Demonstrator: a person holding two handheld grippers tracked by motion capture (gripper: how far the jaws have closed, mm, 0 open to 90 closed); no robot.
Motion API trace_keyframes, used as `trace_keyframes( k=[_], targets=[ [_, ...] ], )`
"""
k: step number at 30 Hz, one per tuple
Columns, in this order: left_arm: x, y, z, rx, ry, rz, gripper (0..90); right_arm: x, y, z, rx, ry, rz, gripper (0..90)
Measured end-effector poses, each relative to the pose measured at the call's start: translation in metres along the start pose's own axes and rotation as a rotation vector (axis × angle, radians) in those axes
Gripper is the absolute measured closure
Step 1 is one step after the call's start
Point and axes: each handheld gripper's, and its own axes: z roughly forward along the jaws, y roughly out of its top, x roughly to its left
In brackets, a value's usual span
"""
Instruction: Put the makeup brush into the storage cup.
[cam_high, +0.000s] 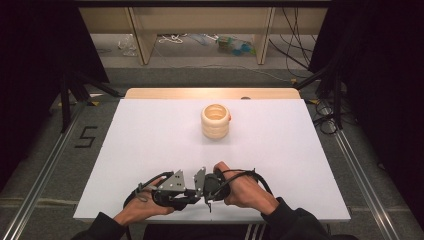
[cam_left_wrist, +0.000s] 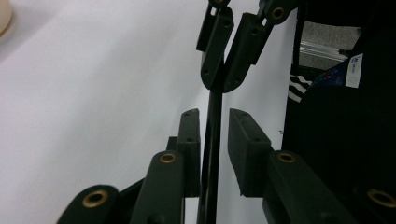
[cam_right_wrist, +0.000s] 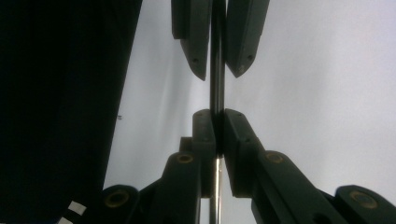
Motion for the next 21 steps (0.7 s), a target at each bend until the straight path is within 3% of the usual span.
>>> trace_keyframes(
  k=[1,13,15,21],
  targets=[
    [-0.0001,0.0000,0.0001,0.002,0.000,0.002,76.2,-0.0028,0.0002,0.0020,-0.040,0.002,-0.045,83.8],
    [0.0021,-0.0006,-0.0003,0.005,-0.012,0.015,80.3,-0.0018,0.0011,0.0017,-0.045,-0.002,-0.054,83.8],
    [0.0020,-0.0007,0.0002,-0.005,-0.021,0.010,80.8,0.0009,0.0008,-0.0002,-0.014,0.004,-0.022,83.8],
    [0.0032,-0.0010,-0.0001,0.002,-0.043,0.010,82.9,0.0007,0.0007,0.0003,-0.021,0.002,-0.042,83.6]
  ],
)
